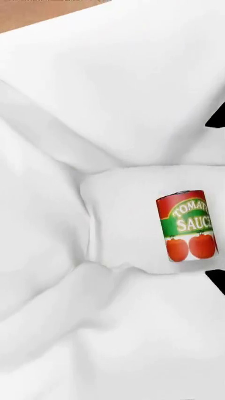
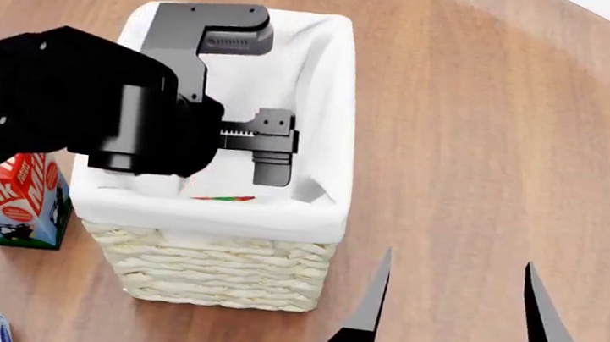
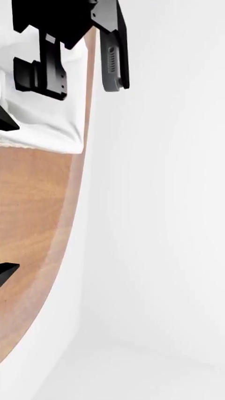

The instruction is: Pick up the tomato sauce, and put it in the basket.

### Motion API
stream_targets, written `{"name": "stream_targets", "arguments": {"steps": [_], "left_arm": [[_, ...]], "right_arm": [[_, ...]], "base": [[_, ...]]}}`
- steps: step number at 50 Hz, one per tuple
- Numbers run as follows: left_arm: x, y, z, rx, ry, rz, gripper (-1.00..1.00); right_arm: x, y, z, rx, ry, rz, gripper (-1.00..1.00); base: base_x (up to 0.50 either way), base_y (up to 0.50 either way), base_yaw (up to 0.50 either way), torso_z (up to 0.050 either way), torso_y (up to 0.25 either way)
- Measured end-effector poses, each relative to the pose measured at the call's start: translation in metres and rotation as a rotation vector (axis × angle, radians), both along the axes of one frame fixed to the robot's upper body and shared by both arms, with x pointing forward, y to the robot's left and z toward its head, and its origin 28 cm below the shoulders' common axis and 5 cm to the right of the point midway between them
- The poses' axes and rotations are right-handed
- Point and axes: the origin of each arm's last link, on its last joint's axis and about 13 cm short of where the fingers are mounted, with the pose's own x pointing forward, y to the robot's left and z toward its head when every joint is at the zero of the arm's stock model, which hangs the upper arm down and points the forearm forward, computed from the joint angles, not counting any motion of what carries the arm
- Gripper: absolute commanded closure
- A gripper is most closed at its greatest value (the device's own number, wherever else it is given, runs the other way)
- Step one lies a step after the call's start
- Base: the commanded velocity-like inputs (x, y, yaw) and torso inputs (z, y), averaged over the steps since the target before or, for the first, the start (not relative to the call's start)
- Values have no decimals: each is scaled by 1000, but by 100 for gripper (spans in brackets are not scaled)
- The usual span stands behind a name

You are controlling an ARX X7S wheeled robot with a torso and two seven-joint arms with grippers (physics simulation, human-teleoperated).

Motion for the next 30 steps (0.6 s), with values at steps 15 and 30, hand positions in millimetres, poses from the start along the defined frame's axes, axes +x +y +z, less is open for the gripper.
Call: {"name": "stream_targets", "arguments": {"steps": [15, 30], "left_arm": [[1, 1, 7, -4, -18, -2, -100], [2, 3, 20, -7, -56, -4, -100]], "right_arm": [[1, 0, 0, -1, 1, 2, -100], [1, 1, -1, 0, 2, 5, -100]], "base": [[0, 0, 0, 0, 0], [0, 0, 0, 0, 0]]}}
